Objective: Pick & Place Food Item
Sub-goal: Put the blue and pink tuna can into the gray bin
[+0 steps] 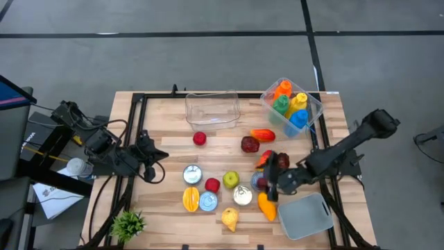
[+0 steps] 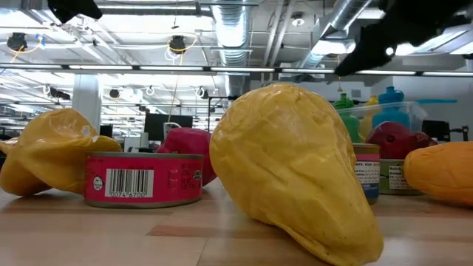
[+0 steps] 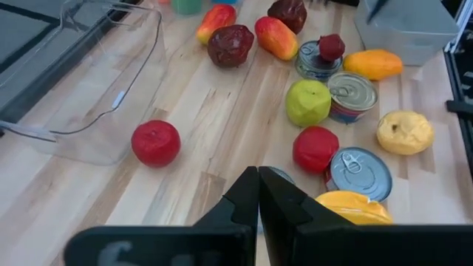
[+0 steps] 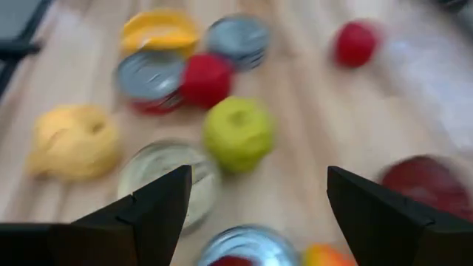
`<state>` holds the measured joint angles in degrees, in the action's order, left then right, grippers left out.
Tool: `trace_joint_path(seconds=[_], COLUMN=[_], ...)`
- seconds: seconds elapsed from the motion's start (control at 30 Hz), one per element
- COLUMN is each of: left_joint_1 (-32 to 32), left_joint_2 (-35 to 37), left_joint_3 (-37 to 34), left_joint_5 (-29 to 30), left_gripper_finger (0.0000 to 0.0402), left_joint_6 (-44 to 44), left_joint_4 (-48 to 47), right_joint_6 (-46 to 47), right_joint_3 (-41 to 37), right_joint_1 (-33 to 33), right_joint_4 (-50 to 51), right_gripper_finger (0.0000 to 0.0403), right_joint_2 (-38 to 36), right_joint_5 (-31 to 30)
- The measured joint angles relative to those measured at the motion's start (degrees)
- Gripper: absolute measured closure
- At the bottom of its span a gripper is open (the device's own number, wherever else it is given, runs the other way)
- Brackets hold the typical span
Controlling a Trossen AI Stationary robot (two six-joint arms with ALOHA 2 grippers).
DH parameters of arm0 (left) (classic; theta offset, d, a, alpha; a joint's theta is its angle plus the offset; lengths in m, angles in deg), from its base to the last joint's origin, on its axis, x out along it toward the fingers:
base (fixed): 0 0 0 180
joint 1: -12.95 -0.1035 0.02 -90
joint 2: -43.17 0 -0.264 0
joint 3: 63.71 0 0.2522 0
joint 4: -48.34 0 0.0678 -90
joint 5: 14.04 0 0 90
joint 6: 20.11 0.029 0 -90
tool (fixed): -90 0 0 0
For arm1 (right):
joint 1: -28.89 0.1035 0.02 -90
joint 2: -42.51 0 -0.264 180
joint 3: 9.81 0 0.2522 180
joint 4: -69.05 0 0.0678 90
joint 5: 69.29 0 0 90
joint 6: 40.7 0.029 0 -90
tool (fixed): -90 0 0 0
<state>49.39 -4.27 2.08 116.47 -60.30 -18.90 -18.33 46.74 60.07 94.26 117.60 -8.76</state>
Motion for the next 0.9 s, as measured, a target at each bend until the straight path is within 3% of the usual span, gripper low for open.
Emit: trace_joint_path(seconds=[0.17, 0.3, 0.53, 0.9], left_joint_1=[0.0, 0.0, 0.0, 0.0], left_joint_2=[0.1, 0.2, 0.2, 0.2], left_joint_3=[0.0, 0.0, 0.0, 0.0], left_joint_5=[1.9, 3.7, 4.7, 4.0], left_gripper_finger=[0.0401, 0.0393, 0.0352, 0.0283], left_joint_6=[2.1, 4.4, 5.4, 5.3], left_joint_4=[0.7, 1.7, 3.0, 3.6], right_joint_6=[0.2, -0.9, -8.2, -4.2], right_joint_3=[0.5, 5.3, 16.4, 36.4], right_joint_1=[-0.5, -2.1, -2.9, -4.8], right_joint_4=[-6.8, -7.1, -6.2, 25.2], right_gripper_finger=[0.0086, 0.0065, 0.0014, 0.0016], right_joint_2=[6.9, 12.7, 24.6, 36.4], right_joint_5=[7.7, 13.9, 14.7, 15.5])
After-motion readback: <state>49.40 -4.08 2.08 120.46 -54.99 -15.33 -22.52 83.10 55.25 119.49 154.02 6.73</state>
